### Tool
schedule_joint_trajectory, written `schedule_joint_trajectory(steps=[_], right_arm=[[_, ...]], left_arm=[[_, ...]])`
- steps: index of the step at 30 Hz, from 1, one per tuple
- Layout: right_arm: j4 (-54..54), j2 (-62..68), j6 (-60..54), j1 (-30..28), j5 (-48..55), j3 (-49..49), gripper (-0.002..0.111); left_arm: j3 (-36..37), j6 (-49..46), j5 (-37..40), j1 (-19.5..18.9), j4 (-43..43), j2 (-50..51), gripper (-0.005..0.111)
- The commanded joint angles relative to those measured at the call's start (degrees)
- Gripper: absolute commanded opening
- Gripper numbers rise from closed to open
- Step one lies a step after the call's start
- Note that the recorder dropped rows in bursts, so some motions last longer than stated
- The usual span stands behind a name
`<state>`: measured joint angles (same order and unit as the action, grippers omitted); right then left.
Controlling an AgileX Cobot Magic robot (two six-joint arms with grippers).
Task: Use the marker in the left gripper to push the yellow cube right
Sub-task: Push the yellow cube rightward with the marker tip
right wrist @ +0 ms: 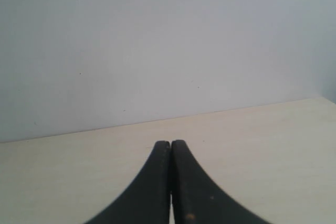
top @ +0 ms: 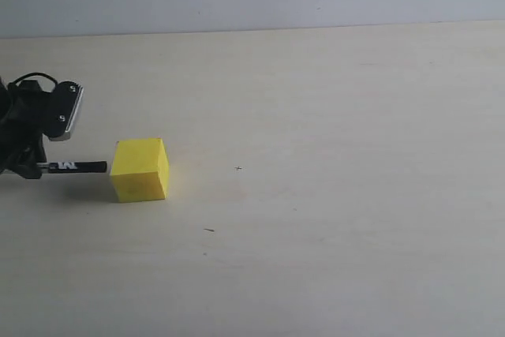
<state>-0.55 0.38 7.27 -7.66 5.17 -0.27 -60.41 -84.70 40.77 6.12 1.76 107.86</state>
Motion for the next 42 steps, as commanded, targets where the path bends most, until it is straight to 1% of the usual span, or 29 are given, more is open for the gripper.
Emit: schedule_joint_trajectory(steps=[1,5,8,11,14,16,17,19,21,24,28,32,35,40,42], right_arm=[[0.15,-0.38,0.07,-0.29,-0.32,0.27,0.0],[0.15,-0.38,0.07,-0.29,-0.32,0.27,0.0],[0.15,-0.38,0.07,-0.29,-0.32,0.27,0.0],[0.15,-0.38,0.07,-0.29,-0.32,0.27,0.0],[0.15,-0.38,0.07,-0.29,-0.32,0.27,0.0],[0.15,-0.38,0.07,-0.29,-0.32,0.27,0.0],[0.15,-0.38,0.07,-0.29,-0.32,0.27,0.0],[0.15,-0.38,0.07,-0.29,-0.42,0.27,0.0],[0.15,-0.38,0.07,-0.29,-0.42,0.27,0.0],[0.15,-0.38,0.07,-0.29,-0.42,0.27,0.0],[0.15,-0.38,0.07,-0.29,-0.42,0.27,0.0],[0.15,-0.38,0.07,-0.29,-0.42,0.27,0.0],[0.15,-0.38,0.07,-0.29,-0.42,0.27,0.0],[0.15,-0.38,0.07,-0.29,-0.42,0.27,0.0],[0.15,-0.38,0.07,-0.29,-0.42,0.27,0.0]], left_arm=[[-0.43,1.23,4.19,-2.68,0.69,-0.13,0.0],[-0.43,1.23,4.93,-2.65,0.24,-0.13,0.0],[-0.43,1.23,4.93,-0.76,-0.14,-0.13,0.0],[-0.43,1.23,3.13,2.35,-1.76,-0.13,0.0],[-1.49,1.34,0.2,7.02,-5.09,-0.13,0.0],[-2.87,2.02,0.78,9.76,-5.63,-0.13,0.0],[-3.43,3.4,1.49,10.52,-5.19,-0.13,0.0],[-3.97,5.52,2.71,10.24,-4.43,-0.13,0.0],[-3.97,7.5,3.96,8.82,-3.08,-0.13,0.0],[-3.97,7.4,6.98,6.97,-1.42,-0.13,0.0],[-3.97,6.96,6.99,6.42,-0.59,-0.13,0.0],[-4.04,6.7,4.66,8.7,-0.7,-0.13,0.0],[-4.9,6.7,3.88,11.68,-1.76,-0.13,0.0],[-7.11,6.7,4.19,16.6,-3.63,-0.13,0.0],[-7.85,6.82,5.43,17.25,-3.63,-0.13,0.0]])
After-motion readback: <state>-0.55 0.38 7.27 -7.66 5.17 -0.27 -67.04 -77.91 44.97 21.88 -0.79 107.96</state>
